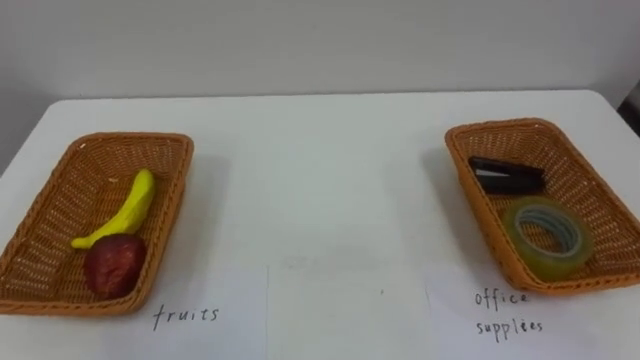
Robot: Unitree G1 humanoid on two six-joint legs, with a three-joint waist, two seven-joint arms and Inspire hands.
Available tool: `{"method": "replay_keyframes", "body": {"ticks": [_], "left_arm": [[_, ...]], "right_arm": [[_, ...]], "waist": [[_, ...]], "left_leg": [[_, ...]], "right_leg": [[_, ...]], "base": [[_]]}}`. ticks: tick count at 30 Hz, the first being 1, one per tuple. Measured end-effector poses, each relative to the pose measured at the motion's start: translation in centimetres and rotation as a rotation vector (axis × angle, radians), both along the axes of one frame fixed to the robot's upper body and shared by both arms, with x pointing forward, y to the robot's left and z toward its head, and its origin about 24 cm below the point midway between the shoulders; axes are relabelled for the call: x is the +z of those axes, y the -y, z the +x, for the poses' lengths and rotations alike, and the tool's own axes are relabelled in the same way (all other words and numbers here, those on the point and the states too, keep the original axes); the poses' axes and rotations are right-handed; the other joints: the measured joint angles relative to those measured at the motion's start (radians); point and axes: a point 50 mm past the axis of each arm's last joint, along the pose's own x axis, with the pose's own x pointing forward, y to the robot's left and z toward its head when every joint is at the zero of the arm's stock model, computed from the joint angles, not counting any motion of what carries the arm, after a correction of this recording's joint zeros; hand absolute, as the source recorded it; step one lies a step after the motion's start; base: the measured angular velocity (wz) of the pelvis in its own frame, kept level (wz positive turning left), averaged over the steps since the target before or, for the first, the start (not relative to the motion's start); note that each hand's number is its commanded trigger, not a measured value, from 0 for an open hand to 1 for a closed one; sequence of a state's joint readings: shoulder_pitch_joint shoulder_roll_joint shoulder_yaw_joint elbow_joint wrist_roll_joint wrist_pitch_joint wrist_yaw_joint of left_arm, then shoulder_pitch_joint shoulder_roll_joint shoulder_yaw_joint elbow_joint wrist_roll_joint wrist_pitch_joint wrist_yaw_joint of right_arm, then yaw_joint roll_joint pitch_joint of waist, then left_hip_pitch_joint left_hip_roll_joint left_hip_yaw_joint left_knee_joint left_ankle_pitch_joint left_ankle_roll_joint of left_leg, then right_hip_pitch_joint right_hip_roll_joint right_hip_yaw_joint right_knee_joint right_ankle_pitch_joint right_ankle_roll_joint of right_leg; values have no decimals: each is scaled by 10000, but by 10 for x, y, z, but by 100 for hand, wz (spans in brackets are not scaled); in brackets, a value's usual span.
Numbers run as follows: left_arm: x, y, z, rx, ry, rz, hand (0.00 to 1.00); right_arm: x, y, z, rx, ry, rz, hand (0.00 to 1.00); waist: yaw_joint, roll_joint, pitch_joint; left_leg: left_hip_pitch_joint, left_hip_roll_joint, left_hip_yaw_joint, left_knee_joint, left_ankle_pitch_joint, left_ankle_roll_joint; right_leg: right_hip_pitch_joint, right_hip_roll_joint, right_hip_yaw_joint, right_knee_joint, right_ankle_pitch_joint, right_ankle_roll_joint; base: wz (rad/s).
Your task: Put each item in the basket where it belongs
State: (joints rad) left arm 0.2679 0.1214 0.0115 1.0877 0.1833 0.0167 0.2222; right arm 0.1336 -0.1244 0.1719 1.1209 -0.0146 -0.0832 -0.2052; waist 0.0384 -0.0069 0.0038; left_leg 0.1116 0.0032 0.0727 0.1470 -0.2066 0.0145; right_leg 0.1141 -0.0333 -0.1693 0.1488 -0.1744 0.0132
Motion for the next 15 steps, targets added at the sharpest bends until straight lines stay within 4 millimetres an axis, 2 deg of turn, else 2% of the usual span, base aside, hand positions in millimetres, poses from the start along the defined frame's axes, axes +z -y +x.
{"method": "replay_keyframes", "body": {"ticks": [7,10,15], "left_arm": [[-1,3,1,-1017,-554,-42,0],[-2,3,2,-1044,-632,-192,0],[-2,4,2,-1070,-800,-449,0]], "right_arm": [[0,-8,14,1597,-97,155,0],[0,-10,14,1755,-190,350,0],[-1,-11,14,1912,-328,571,0]], "waist": [[119,8,26],[234,-36,28],[232,-78,8]], "left_leg": [[-214,-7,-301,190,-22,-13],[-220,-13,-299,224,-22,-13],[-318,-24,-309,290,-22,-11]], "right_leg": [[20,-10,-262,-15,0,-2],[11,-9,-259,-72,1,-6],[46,-7,-239,-123,7,-16]], "base": [[13],[1],[1]]}}
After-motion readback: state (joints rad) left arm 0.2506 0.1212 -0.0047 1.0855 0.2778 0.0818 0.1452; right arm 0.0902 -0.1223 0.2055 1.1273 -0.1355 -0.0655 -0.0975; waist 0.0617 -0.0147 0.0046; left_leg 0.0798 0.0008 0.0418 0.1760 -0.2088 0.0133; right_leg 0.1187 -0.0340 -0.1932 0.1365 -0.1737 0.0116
